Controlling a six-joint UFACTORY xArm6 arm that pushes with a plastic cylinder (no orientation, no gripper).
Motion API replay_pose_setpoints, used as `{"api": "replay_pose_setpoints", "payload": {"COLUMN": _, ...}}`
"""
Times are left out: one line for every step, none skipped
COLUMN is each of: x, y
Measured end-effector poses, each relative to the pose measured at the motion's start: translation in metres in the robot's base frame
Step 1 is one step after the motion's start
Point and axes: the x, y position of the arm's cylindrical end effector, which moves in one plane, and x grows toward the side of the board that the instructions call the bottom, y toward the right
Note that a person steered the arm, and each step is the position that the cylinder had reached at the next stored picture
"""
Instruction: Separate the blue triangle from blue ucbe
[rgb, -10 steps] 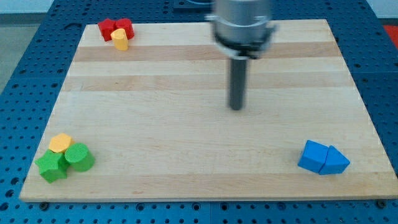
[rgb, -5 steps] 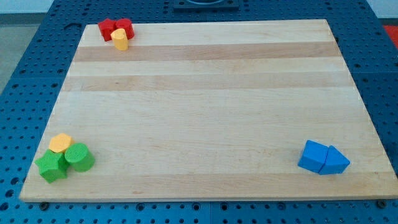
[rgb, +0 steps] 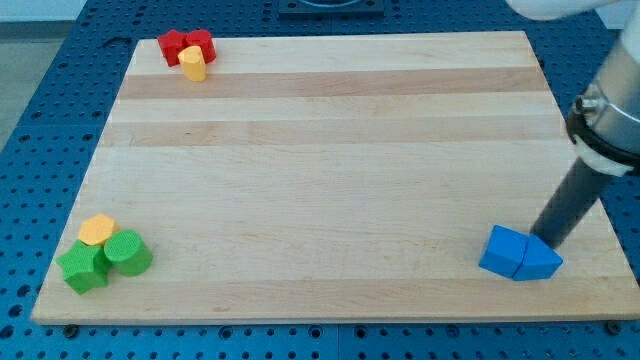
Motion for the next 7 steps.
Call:
{"api": "replay_pose_setpoints", "payload": {"x": -0.009, "y": 0.029}}
{"api": "replay_pose_setpoints", "payload": {"x": 0.018, "y": 0.058}}
{"api": "replay_pose_setpoints", "payload": {"x": 0.031, "y": 0.051}}
{"api": "replay_pose_setpoints", "payload": {"x": 0.032, "y": 0.023}}
{"api": "replay_pose_setpoints", "payload": {"x": 0.034, "y": -0.004}}
{"api": "replay_pose_setpoints", "payload": {"x": 0.047, "y": -0.012}}
{"api": "replay_pose_setpoints", "payload": {"x": 0.055, "y": 0.004}}
